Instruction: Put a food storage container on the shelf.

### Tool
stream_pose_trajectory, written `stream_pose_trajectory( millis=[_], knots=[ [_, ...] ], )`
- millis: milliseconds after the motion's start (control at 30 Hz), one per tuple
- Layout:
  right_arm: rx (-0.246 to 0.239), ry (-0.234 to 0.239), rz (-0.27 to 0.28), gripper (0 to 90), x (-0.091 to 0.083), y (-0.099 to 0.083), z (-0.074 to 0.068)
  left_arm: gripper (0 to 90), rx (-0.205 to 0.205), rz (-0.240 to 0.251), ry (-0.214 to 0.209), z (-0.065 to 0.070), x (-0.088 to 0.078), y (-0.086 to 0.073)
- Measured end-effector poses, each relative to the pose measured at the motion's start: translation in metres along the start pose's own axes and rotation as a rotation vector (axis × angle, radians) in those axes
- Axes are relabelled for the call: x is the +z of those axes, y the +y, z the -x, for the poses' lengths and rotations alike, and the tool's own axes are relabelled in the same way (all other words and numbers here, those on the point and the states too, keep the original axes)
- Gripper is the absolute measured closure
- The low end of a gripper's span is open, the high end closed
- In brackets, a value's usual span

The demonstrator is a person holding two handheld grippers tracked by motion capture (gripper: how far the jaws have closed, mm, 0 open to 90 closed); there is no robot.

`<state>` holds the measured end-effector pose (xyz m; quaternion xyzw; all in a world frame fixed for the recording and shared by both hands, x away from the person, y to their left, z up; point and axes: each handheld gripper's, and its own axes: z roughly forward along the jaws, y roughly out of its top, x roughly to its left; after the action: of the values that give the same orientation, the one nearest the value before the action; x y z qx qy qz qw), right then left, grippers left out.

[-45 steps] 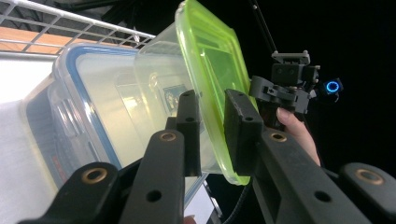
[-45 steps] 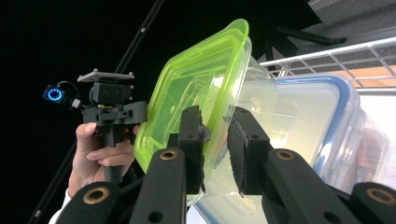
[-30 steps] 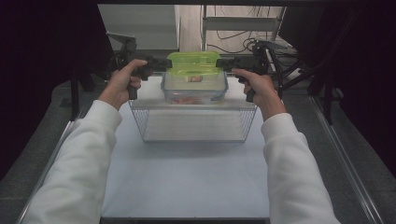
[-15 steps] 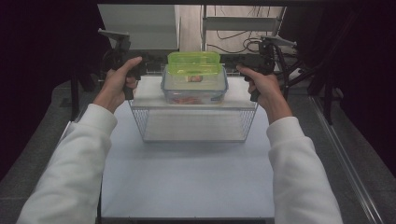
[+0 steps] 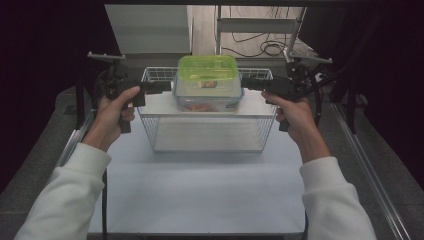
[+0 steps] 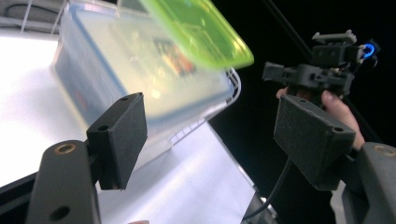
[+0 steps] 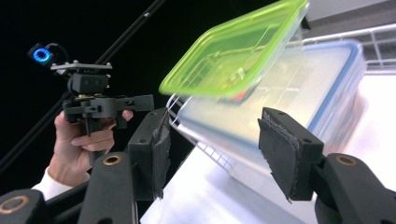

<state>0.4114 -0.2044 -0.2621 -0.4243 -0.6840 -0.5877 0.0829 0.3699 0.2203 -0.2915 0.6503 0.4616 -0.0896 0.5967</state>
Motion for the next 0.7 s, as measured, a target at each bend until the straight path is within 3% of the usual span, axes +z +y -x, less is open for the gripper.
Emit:
stream_pose_trajectory(
  millis=[233,333,500,600,700],
  knots=[
    [-0.081,0.01,-0.014,41.9,-0.023,-0.035,-0.009,24.9,0.09,-0.027,0.005,0.011,-0.011,-0.051],
    [-0.102,0.018,-0.022,41.4,-0.03,-0.052,-0.007,24.9,0.101,-0.025,-0.005,0.013,-0.014,-0.076],
    [-0.122,0.023,-0.05,40.5,-0.042,-0.091,0.003,25.0,0.133,-0.056,0.02,0.009,-0.015,-0.116],
    [-0.122,0.006,-0.074,39.8,-0.047,-0.115,0.012,25.0,0.127,-0.077,0.027,0.004,-0.014,-0.141],
    [-0.132,-0.023,-0.103,39.3,-0.051,-0.14,0.021,25.1,0.134,-0.092,0.062,-0.001,-0.01,-0.164]
  ],
)
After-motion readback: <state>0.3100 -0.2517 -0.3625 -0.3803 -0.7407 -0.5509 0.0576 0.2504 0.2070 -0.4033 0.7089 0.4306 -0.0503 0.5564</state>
